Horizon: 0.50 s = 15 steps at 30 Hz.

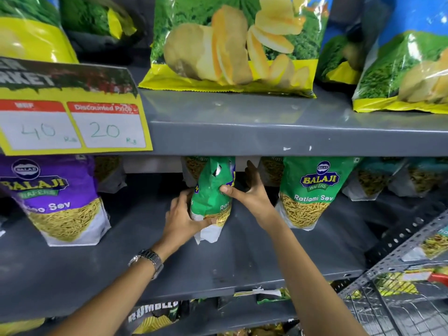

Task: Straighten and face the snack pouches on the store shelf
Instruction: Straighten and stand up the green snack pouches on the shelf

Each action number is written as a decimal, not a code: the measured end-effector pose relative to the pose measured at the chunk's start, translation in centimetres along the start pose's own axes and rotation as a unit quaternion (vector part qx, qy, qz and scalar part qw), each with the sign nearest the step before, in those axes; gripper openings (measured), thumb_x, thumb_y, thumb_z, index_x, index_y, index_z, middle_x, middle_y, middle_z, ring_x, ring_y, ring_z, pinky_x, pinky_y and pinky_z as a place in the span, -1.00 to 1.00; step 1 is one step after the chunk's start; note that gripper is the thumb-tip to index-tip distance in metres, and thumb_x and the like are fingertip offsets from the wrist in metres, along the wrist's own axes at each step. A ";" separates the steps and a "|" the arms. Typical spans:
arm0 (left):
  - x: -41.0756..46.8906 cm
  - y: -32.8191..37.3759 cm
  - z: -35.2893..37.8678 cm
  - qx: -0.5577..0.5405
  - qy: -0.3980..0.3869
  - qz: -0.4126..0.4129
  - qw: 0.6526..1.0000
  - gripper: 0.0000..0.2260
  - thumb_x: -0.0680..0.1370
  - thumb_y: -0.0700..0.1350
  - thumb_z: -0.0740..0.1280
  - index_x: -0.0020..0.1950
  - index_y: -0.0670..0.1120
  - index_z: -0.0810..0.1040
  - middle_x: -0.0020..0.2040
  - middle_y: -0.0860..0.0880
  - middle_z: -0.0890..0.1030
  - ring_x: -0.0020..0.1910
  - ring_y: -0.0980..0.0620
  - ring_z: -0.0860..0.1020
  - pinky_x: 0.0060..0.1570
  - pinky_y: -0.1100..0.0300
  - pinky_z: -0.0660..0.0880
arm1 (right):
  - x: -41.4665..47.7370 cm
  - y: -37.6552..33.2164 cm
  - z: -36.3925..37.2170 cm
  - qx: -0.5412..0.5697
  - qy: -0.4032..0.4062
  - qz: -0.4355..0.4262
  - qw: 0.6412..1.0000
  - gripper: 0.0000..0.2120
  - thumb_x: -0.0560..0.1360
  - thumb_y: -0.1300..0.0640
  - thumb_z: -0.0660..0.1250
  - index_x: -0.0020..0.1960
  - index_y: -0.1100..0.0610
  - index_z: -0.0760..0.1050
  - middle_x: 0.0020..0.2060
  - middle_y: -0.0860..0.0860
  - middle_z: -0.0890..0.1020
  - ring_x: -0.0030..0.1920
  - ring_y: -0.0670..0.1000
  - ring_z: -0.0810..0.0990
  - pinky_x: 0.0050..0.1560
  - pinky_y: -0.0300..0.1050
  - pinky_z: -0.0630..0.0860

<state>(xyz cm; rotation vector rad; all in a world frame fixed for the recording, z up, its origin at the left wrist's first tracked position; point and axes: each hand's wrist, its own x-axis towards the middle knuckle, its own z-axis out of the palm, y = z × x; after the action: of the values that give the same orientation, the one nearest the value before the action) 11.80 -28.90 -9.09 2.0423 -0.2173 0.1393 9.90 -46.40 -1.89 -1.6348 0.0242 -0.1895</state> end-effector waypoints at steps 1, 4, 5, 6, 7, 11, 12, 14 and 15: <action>0.2 -0.1 -0.3 0.022 -0.010 0.010 1.000 -0.11 0.01 0.31 0.39 0.28 -0.02 0.39 0.11 -0.01 0.45 0.22 -0.07 0.41 0.21 -0.01 0.41 | 0.2 0.2 0.0 0.008 -0.011 0.007 1.000 -0.11 0.29 0.28 0.52 0.47 0.11 0.09 0.28 -0.06 0.37 0.29 -0.10 0.37 -0.04 -0.52 0.47; 0.9 -0.6 -1.2 0.014 -0.044 0.029 0.999 -0.12 0.05 0.26 0.47 0.29 -0.11 0.44 0.15 -0.01 0.35 0.19 0.00 0.37 0.23 0.08 0.39 | 0.7 0.9 -0.2 0.023 -0.033 0.032 0.999 -0.03 0.24 0.21 0.56 0.48 0.09 0.07 0.35 0.05 0.43 0.32 -0.03 0.44 0.23 -0.18 0.49; 1.2 -0.9 -1.6 0.000 -0.061 0.030 0.998 -0.16 0.09 0.19 0.53 0.29 -0.12 0.45 0.14 -0.03 0.34 0.18 0.02 0.40 0.25 0.10 0.41 | 0.8 1.2 -0.4 0.023 -0.036 0.031 0.999 -0.01 0.22 0.17 0.58 0.48 0.07 0.07 0.36 0.05 0.43 0.33 -0.01 0.44 0.29 -0.08 0.46; 1.5 -1.1 -2.0 -0.008 -0.078 0.033 0.996 -0.20 0.12 0.13 0.56 0.28 -0.14 0.47 0.13 -0.04 0.35 0.13 0.07 0.44 0.23 0.17 0.42 | 0.8 1.3 -0.6 0.018 -0.038 0.032 0.999 0.03 0.17 0.10 0.60 0.48 0.04 0.08 0.36 0.05 0.44 0.34 0.00 0.44 0.34 -0.01 0.42; 1.8 -1.4 -2.5 -0.009 -0.093 0.040 0.995 -0.25 0.15 0.08 0.58 0.26 -0.15 0.48 0.13 -0.06 0.40 0.07 0.16 0.48 0.18 0.29 0.44 | 0.8 1.3 -0.9 0.014 -0.047 0.037 0.998 0.07 0.12 0.04 0.62 0.47 0.02 0.10 0.37 0.04 0.45 0.36 0.02 0.43 0.36 0.03 0.39; 2.7 -2.0 -3.8 -0.094 -0.130 0.030 0.987 -0.42 0.25 -0.24 0.56 0.21 -0.04 0.45 0.15 -0.04 0.57 -0.02 0.37 0.57 0.02 0.34 0.55 | 1.1 1.8 -2.6 -0.018 -0.066 0.047 0.997 -0.18 0.18 0.20 0.58 0.35 0.11 0.30 0.16 0.07 0.61 0.13 0.06 0.60 0.07 -0.20 0.56; 2.6 -2.0 -3.9 -0.118 -0.127 0.022 0.985 -0.42 0.24 -0.22 0.54 0.18 0.02 0.43 0.15 0.03 0.57 0.00 0.36 0.57 0.04 0.31 0.56 | 1.1 1.7 -2.8 -0.030 -0.056 0.045 0.997 -0.30 0.21 0.26 0.56 0.28 0.13 0.34 0.05 0.03 0.63 0.02 0.01 0.62 -0.06 -0.34 0.55; 2.2 -2.2 -3.7 -0.154 -0.118 0.004 0.981 -0.36 0.17 -0.12 0.57 0.18 0.06 0.41 0.15 0.10 0.56 0.06 0.31 0.57 0.11 0.22 0.55 | 0.8 1.8 -2.6 -0.054 -0.027 0.025 0.998 -0.46 0.27 0.33 0.52 0.15 0.11 0.38 -0.09 -0.08 0.60 -0.12 -0.16 0.58 -0.22 -0.46 0.49; 1.8 -2.1 -3.4 -0.170 -0.122 -0.005 0.978 -0.30 0.12 -0.06 0.61 0.19 0.06 0.41 0.15 0.09 0.57 0.09 0.26 0.57 0.12 0.19 0.55 | 0.8 2.0 -2.4 -0.066 -0.014 0.016 0.998 -0.49 0.28 0.32 0.52 0.13 0.11 0.40 -0.10 -0.10 0.61 -0.13 -0.18 0.57 -0.22 -0.46 0.49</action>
<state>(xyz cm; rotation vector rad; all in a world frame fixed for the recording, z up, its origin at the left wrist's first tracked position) 14.02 -25.09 -9.01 1.7145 -0.3585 -0.1487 10.60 -49.02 -3.67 -1.7681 0.0413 -0.1432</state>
